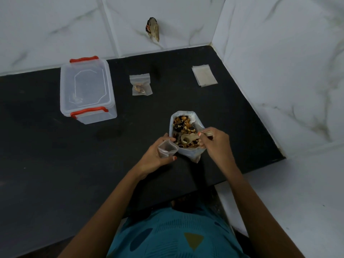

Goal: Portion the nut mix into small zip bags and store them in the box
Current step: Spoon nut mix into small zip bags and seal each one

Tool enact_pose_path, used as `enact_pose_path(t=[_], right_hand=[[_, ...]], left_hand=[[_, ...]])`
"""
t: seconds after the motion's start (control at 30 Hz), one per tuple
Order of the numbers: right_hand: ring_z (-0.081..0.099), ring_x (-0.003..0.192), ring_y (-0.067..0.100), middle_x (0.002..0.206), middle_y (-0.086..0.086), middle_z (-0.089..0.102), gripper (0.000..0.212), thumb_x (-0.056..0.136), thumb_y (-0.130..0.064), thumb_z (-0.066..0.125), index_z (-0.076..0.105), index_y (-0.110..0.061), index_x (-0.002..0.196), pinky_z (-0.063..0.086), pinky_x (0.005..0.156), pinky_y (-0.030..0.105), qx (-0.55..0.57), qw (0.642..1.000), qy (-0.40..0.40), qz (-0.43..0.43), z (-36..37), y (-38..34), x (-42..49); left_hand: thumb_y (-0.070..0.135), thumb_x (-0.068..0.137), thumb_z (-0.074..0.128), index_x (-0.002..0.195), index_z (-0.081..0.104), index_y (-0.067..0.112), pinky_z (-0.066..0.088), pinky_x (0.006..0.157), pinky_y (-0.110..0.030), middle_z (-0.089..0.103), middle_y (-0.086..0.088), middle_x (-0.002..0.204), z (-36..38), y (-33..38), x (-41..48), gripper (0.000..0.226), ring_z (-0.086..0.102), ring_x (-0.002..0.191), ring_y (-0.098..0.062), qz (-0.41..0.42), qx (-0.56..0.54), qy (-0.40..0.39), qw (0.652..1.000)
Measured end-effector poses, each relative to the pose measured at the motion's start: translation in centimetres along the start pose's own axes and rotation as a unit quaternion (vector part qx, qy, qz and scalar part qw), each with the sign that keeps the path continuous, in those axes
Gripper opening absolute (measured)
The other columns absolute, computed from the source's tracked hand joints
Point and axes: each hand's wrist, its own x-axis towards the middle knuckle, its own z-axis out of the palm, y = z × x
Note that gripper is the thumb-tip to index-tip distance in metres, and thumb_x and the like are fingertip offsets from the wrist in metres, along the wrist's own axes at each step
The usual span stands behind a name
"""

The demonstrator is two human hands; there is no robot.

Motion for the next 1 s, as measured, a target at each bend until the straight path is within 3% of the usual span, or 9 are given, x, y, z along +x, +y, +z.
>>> enact_pose_path(t=[0.07, 0.23, 0.47, 0.73, 1.0], right_hand=[[0.056, 0.064, 0.002, 0.075, -0.003, 0.059, 0.013, 0.09, -0.008, 0.055, 0.062, -0.006, 0.101, 0.047, 0.056, 0.012, -0.016, 1.0, -0.004, -0.006, 0.1, -0.3, -0.4], [0.059, 0.08, 0.013, 0.091, 0.008, 0.062, 0.02, 0.091, -0.008, 0.053, 0.062, -0.002, 0.108, 0.048, 0.068, 0.02, -0.028, 0.999, -0.003, -0.019, 0.5, -0.4, -1.3], [0.057, 0.054, 0.003, 0.064, 0.0, 0.06, 0.01, 0.091, -0.008, 0.055, 0.063, -0.004, 0.094, 0.048, 0.053, 0.012, 0.078, 0.995, 0.021, 0.064, 0.8, 0.2, -0.9], [0.058, 0.056, 0.004, 0.065, -0.001, 0.061, 0.007, 0.09, -0.008, 0.055, 0.061, -0.01, 0.088, 0.049, 0.057, 0.015, 0.118, 0.989, 0.038, 0.084, 0.7, 0.9, -1.5], [0.058, 0.056, 0.005, 0.067, 0.004, 0.062, 0.007, 0.09, -0.007, 0.056, 0.062, -0.004, 0.089, 0.048, 0.05, 0.011, 0.201, 0.968, 0.054, 0.143, -0.2, 1.2, -1.5]], left_hand=[[-0.001, 0.078, 0.067, 0.112, 0.053, 0.03, 0.036, 0.105, -0.027, 0.045, 0.021, 0.124, 0.0, 0.0, -0.4, 0.048, 0.04, 0.126, -0.003, -0.003, 0.004, -0.008, 1.0], [-0.001, 0.079, 0.066, 0.11, 0.055, 0.028, 0.048, 0.086, -0.02, 0.055, 0.008, 0.116, 0.3, -0.3, -1.1, 0.044, 0.055, 0.109, -0.004, -0.005, 0.006, -0.013, 1.0], [-0.001, 0.079, 0.065, 0.109, 0.056, 0.029, 0.047, 0.089, -0.022, 0.057, 0.008, 0.113, 0.5, -0.1, -1.0, 0.043, 0.056, 0.104, -0.003, -0.004, 0.001, -0.014, 1.0], [-0.003, 0.079, 0.065, 0.108, 0.055, 0.027, 0.047, 0.086, -0.014, 0.056, 0.011, 0.112, 0.6, 0.0, -1.0, 0.043, 0.056, 0.098, 0.008, 0.004, 0.001, -0.02, 1.0], [-0.001, 0.08, 0.066, 0.112, 0.054, 0.029, 0.045, 0.084, -0.013, 0.054, 0.011, 0.117, 0.3, 0.1, -1.1, 0.045, 0.054, 0.106, 0.002, -0.003, 0.016, -0.029, 0.999]])
